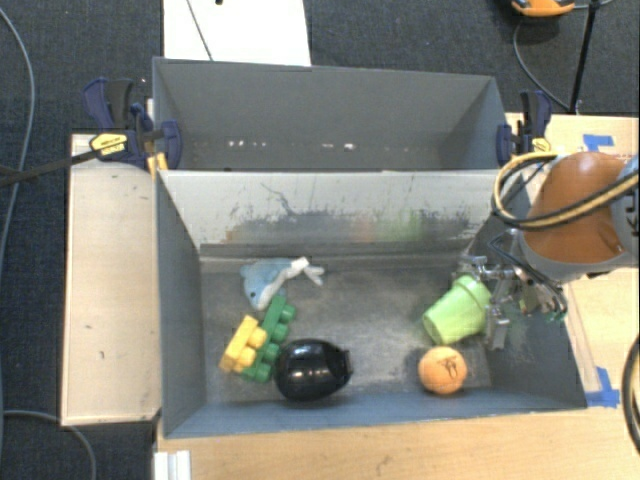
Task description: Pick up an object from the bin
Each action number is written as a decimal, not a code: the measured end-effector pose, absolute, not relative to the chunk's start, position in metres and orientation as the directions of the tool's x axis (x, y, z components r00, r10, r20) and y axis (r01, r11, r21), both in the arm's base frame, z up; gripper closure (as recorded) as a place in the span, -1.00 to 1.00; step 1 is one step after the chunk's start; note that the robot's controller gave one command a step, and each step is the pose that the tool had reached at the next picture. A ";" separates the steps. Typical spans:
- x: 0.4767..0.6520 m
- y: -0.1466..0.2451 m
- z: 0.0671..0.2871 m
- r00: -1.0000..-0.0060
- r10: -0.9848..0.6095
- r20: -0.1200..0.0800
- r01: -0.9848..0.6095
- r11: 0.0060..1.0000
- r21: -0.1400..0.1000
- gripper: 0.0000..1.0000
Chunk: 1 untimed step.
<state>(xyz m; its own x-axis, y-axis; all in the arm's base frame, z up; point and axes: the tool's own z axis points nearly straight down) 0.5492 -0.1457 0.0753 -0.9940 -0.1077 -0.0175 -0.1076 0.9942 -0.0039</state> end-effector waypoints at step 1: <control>0.549 -0.145 0.077 -0.994 -0.109 -0.017 -0.109 0.994 -0.004 1.00</control>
Offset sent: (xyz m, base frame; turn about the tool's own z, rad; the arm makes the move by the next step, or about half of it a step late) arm 0.0001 -0.0001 0.0284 0.0000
